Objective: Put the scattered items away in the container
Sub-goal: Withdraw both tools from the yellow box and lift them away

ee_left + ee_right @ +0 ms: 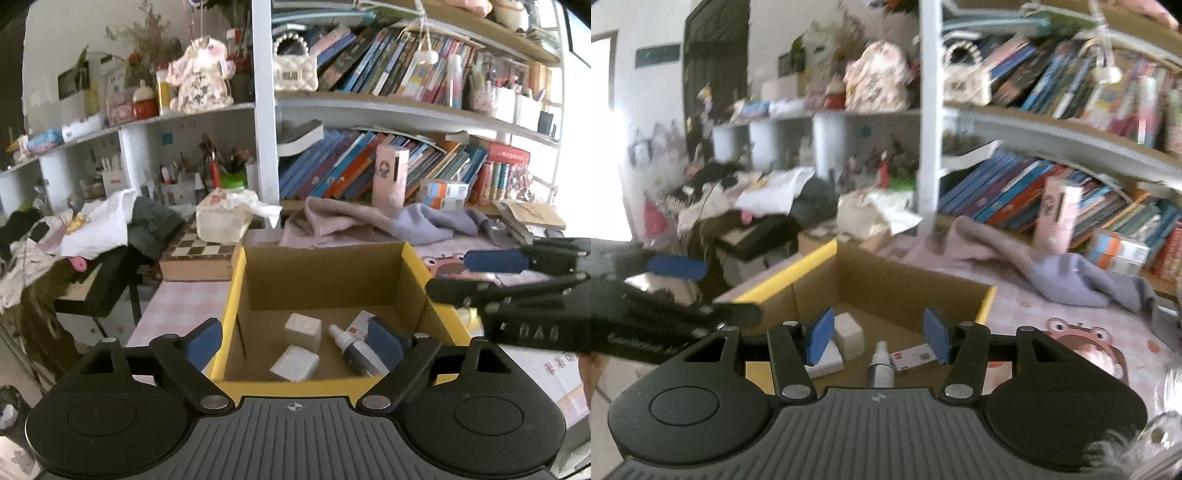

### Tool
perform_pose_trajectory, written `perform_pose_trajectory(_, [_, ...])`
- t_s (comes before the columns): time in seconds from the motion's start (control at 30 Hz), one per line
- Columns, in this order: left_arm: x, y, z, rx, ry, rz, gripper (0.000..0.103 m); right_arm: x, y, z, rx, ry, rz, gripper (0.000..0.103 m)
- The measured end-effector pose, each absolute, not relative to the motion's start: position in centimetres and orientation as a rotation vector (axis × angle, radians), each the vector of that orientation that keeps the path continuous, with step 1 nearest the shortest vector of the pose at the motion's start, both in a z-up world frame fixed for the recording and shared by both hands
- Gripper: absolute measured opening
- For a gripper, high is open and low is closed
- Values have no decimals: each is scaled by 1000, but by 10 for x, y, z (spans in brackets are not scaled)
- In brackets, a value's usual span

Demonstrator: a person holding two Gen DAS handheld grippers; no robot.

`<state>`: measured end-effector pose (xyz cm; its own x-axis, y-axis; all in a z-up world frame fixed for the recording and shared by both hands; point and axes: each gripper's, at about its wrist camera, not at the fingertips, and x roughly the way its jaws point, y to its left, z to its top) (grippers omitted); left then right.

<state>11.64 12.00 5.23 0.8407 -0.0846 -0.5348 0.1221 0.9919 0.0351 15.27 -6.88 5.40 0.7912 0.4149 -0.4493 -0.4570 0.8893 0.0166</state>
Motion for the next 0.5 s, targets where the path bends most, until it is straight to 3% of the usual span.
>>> perform_pose_trajectory(0.5, [29, 127, 54, 30, 532, -60, 96, 48, -90, 53, -87, 428, 385, 59])
